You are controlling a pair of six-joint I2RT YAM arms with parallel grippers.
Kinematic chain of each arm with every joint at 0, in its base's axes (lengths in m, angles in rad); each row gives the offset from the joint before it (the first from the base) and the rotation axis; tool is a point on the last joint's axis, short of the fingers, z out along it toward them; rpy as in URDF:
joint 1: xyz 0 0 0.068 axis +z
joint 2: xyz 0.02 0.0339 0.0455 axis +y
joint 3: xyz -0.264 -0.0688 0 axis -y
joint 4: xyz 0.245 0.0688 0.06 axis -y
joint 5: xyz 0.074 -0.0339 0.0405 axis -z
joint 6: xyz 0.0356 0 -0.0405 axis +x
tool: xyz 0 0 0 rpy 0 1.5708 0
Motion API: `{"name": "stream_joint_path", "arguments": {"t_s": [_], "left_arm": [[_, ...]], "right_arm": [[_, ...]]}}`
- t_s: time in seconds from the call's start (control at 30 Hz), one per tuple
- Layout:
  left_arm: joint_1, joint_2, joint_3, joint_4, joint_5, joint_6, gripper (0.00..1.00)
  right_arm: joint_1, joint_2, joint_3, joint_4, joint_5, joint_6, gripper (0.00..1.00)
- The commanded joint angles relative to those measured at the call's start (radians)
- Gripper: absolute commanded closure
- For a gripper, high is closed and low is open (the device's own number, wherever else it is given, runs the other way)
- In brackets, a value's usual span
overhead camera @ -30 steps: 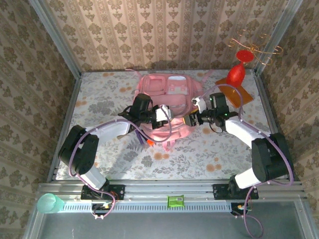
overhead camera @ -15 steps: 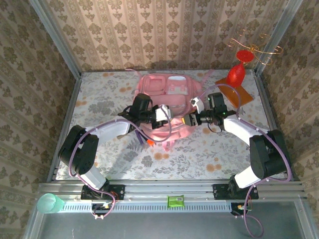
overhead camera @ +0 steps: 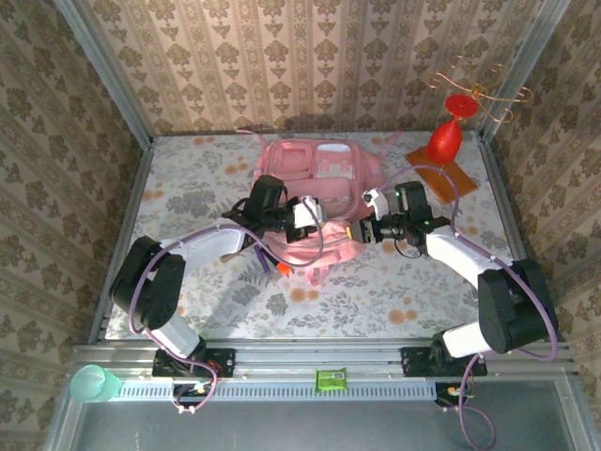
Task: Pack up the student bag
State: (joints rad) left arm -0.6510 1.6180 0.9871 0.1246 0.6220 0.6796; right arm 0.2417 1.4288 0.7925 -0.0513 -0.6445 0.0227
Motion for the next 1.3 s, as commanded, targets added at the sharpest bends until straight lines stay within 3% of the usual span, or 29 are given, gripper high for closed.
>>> {"name": "stream_joint_path", "arguments": {"t_s": [0.0, 0.23, 0.4, 0.73, 1.27], "left_arm": [[-0.001, -0.06, 0.041, 0.055, 0.086, -0.021, 1.0], [-0.001, -0.061, 0.048, 0.051, 0.104, -0.022, 1.0], [0.003, -0.062, 0.05, 0.05, 0.098, -0.019, 1.0], [0.019, -0.082, 0.027, 0.047, 0.102, -0.007, 1.0], [0.062, -0.111, -0.012, -0.016, 0.111, 0.051, 1.0]], "right_arm": [[0.004, 0.013, 0.017, 0.007, 0.067, 0.021, 0.58], [0.007, 0.084, 0.027, 0.074, -0.057, 0.025, 0.55], [0.007, 0.065, -0.01, 0.112, -0.064, 0.038, 0.7], [-0.007, -0.014, -0.066, 0.107, 0.134, 0.109, 0.98], [-0.127, -0.021, 0.023, -0.133, 0.462, 0.298, 1.0]]}}
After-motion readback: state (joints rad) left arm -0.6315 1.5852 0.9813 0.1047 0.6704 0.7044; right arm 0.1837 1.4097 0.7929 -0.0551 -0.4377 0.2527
